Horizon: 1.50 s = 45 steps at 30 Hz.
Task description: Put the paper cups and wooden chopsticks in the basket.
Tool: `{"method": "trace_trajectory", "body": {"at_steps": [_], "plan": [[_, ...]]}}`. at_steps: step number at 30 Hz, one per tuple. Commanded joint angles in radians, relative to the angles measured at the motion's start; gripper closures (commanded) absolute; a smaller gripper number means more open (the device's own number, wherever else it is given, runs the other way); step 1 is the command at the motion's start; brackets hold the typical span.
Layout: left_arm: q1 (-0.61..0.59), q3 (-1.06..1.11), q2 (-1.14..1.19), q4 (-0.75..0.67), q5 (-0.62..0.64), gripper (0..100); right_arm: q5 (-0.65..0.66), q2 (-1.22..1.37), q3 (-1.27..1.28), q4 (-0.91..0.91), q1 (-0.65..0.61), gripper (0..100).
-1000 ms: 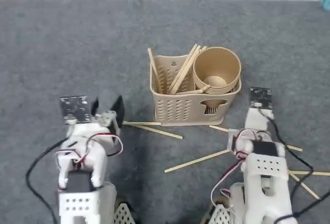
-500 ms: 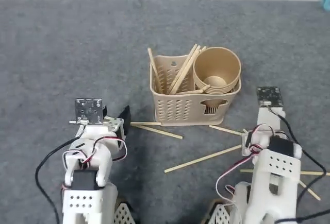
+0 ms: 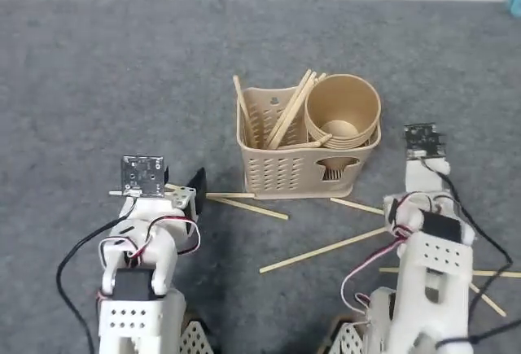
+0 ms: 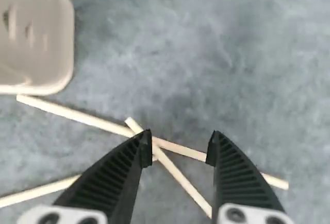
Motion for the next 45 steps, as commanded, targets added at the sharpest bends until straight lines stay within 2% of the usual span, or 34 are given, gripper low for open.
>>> {"method": "trace_trajectory", "body": {"at_steps": [1, 5, 11, 20, 27, 31, 33, 38, 45], "plan": [[0.003, -0.002, -0.014, 0.009, -0.014, 79, 0.1, 0.107, -0.066, -0.113, -0.021, 81.1], [0.003, -0.002, -0.014, 0.008, -0.014, 79, 0.169, 0.248, -0.071, -0.248, -0.018, 81.1], [0.005, -0.002, -0.014, 0.008, -0.014, 79, 0.169, 0.45, -0.112, -0.355, -0.024, 81.1], [0.006, -0.002, -0.014, 0.006, -0.015, 79, 0.167, 0.585, -0.308, -0.191, -0.008, 81.2], [0.008, -0.002, -0.014, 0.006, -0.015, 79, 0.061, 0.45, -0.436, 0.09, 0.005, 81.2], [0.008, -0.002, -0.014, 0.006, -0.015, 79, 0.051, 0.378, -0.439, 0.209, -0.027, 81.2], [0.008, -0.002, -0.014, 0.006, -0.015, 79, 0.064, 0.375, -0.408, 0.237, -0.067, 81.2], [0.008, -0.002, -0.014, 0.006, -0.015, 79, 0.273, 0.375, -0.336, 0.239, -0.124, 81.1], [0.008, -0.002, -0.014, 0.006, -0.015, 79, 0.302, 0.404, -0.304, 0.157, -0.107, 81.1]]}}
